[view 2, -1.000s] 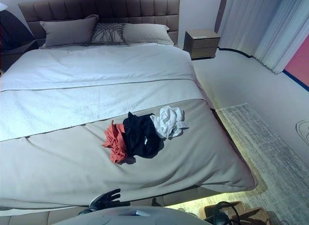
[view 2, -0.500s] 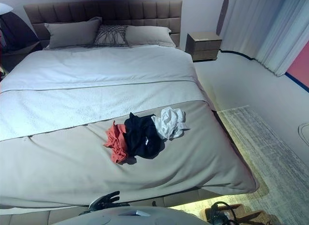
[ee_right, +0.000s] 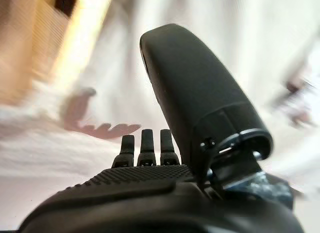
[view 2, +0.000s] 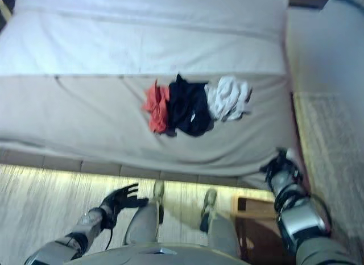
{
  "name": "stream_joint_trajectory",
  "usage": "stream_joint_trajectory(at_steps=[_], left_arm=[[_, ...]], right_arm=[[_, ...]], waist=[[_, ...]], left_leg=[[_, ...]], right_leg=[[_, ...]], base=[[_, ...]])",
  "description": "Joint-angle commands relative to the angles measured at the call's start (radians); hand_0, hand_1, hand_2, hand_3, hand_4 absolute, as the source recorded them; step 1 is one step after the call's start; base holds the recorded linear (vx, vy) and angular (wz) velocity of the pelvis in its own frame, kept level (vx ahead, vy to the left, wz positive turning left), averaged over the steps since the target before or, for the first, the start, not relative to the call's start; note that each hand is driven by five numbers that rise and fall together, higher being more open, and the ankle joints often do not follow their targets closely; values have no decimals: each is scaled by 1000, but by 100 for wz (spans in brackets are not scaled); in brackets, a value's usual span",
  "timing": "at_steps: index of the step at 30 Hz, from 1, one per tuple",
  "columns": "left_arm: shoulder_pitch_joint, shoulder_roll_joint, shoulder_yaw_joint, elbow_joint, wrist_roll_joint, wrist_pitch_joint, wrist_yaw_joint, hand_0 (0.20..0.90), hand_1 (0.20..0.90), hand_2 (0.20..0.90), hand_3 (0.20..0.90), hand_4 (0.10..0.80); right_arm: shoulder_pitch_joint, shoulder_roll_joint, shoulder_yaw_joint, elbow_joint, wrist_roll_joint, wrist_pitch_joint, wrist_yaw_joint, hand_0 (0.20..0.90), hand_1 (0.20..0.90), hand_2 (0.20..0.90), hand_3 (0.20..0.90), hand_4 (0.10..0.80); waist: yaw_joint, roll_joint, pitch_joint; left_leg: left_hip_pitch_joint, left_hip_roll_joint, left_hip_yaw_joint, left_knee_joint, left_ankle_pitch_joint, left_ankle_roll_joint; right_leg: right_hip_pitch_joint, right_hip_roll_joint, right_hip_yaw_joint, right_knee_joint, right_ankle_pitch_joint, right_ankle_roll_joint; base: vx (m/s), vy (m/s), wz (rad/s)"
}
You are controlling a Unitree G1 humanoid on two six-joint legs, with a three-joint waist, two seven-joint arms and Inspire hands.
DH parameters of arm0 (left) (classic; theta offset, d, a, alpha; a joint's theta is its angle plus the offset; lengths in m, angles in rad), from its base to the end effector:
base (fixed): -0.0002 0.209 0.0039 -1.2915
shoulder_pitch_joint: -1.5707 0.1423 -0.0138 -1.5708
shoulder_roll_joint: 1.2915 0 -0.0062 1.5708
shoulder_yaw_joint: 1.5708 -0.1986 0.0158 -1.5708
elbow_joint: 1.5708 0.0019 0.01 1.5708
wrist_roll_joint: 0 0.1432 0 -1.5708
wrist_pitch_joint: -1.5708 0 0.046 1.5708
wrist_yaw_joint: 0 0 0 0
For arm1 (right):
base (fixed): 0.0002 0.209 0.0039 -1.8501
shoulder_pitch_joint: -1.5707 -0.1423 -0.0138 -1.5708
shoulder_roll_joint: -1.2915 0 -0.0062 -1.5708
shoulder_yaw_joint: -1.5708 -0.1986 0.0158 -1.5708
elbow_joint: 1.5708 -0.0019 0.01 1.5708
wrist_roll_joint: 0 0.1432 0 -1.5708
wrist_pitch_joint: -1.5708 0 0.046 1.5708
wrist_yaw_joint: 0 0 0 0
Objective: Pick up the clothes from the bed and place them into the basket
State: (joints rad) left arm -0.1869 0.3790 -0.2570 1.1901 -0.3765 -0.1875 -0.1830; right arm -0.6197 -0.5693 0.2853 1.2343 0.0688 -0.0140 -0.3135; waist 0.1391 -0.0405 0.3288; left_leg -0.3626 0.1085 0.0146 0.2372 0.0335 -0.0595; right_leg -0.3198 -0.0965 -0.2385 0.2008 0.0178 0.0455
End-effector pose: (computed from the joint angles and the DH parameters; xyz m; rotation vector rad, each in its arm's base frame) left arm 0.1569 0.2634 -0.0953 0.1012 0.8246 0.0001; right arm 0.2802 -0.3056 0.0141 -0.7054 0.5207 -0.4629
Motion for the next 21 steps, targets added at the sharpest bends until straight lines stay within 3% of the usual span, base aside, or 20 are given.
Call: stream_joint_trajectory(at_steps=[1,6,12,14,17,21], left_arm=[[74,47,9,-45,-27,-29,21,900,900,900,900,800],[104,69,18,-90,-48,-31,21,900,900,900,900,800],[113,88,20,-130,-70,-19,-1,900,900,900,900,800],[111,89,13,-139,-96,-23,4,900,900,900,900,800],[114,93,10,-160,-132,-7,6,900,900,900,900,800],[135,99,16,-188,-144,7,7,900,900,900,900,800]], right_arm=[[-50,-73,44,-84,-12,-101,-12,900,900,900,900,800],[-170,-161,90,-108,-33,-130,-19,900,900,900,900,800],[-333,-221,140,-61,-90,-33,-25,900,900,900,900,800],[-387,-237,165,-37,-130,9,-59,900,900,900,900,800],[-468,-263,196,-16,-176,48,-121,900,900,900,900,800],[-540,-292,234,-25,-295,38,-229,900,900,900,900,800]], waist=[[31,6,17],[57,28,52],[80,62,78],[83,75,87],[82,102,97],[78,126,104]], left_leg=[[-42,-112,30,24,-37,74],[-123,-109,10,68,-27,62],[-203,-99,6,116,-17,55],[-228,-97,0,154,-52,51],[-267,-88,0,177,-49,50],[-292,-72,2,190,-44,48]], right_leg=[[-50,24,7,128,-40,-28],[-118,16,-16,173,-53,-46],[-198,1,-33,237,-68,-58],[-231,-7,-22,287,-104,-51],[-282,-13,-15,324,-116,-57],[-315,-8,-8,357,-132,-64]], base=[[-20,-50,15],[-9,-54,17],[-10,-28,7],[65,-28,8],[-3,11,6],[-3,2,4]])
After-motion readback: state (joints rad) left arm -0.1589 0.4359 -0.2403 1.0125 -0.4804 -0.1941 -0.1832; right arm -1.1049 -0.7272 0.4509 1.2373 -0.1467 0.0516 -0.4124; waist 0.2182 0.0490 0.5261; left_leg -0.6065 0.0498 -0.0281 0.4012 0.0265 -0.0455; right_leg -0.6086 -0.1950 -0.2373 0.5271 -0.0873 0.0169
